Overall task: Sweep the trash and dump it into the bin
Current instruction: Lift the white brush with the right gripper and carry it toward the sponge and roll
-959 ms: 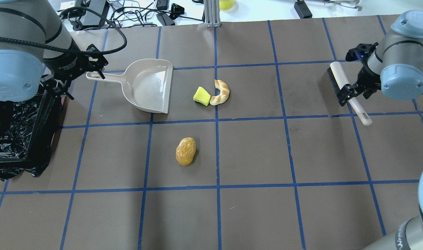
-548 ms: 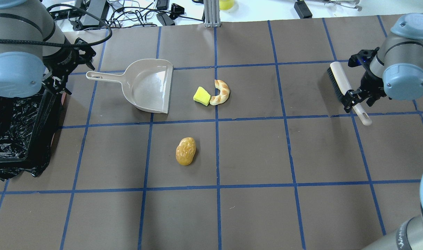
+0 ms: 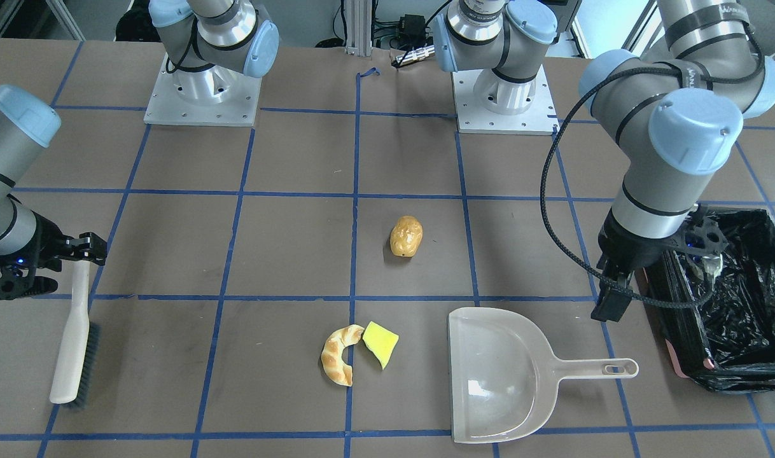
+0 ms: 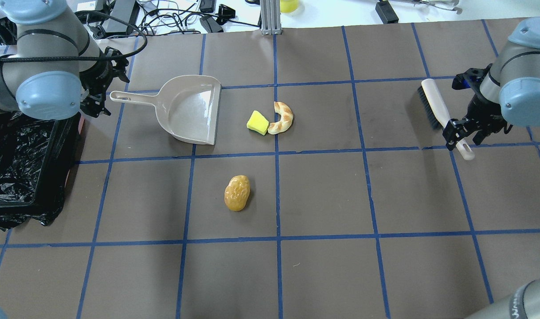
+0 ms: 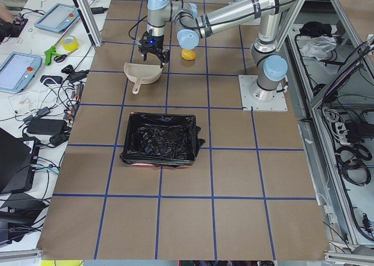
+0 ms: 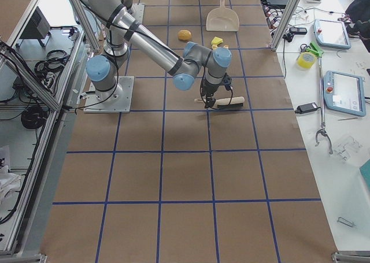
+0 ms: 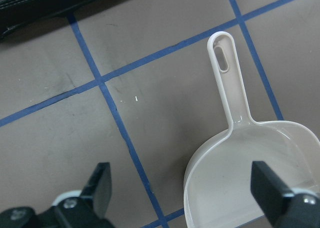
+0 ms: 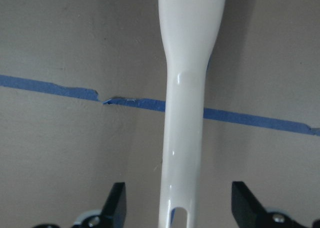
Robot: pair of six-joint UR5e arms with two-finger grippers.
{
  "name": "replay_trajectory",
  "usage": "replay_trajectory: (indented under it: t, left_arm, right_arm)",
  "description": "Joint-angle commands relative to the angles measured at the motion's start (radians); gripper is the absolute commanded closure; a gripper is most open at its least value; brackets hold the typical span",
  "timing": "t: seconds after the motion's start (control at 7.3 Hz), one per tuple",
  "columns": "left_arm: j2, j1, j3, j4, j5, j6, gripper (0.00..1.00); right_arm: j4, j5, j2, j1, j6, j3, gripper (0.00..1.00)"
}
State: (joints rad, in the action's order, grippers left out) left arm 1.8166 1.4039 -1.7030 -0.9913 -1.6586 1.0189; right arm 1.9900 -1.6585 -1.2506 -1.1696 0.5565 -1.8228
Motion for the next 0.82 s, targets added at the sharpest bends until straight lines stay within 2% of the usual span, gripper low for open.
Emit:
replay_trajectory:
  t: [0.0, 0.27, 0.55, 0.69]
  left_arm:
    - [0.076, 0.000, 0.046, 0.025, 0.014, -0.003, 0.00]
    - [0.157, 0.000, 0.107, 0.025, 0.011, 0.056, 0.01]
    - [0.211, 0.000, 0.147, 0.025, 0.006, 0.162, 0.01]
    - [0.226, 0.000, 0.149, 0.025, -0.024, 0.203, 0.01]
  right_arm:
    - [-0.004, 0.000, -0.001, 0.001, -0.010, -0.010, 0.33]
    - [0.004, -0.001, -0.003, 0.001, -0.018, -0.026, 0.46]
    - [0.006, -0.001, -0.001, 0.001, -0.018, -0.024, 0.79]
    - [0.006, -0.001, -0.001, 0.001, -0.023, -0.024, 0.89]
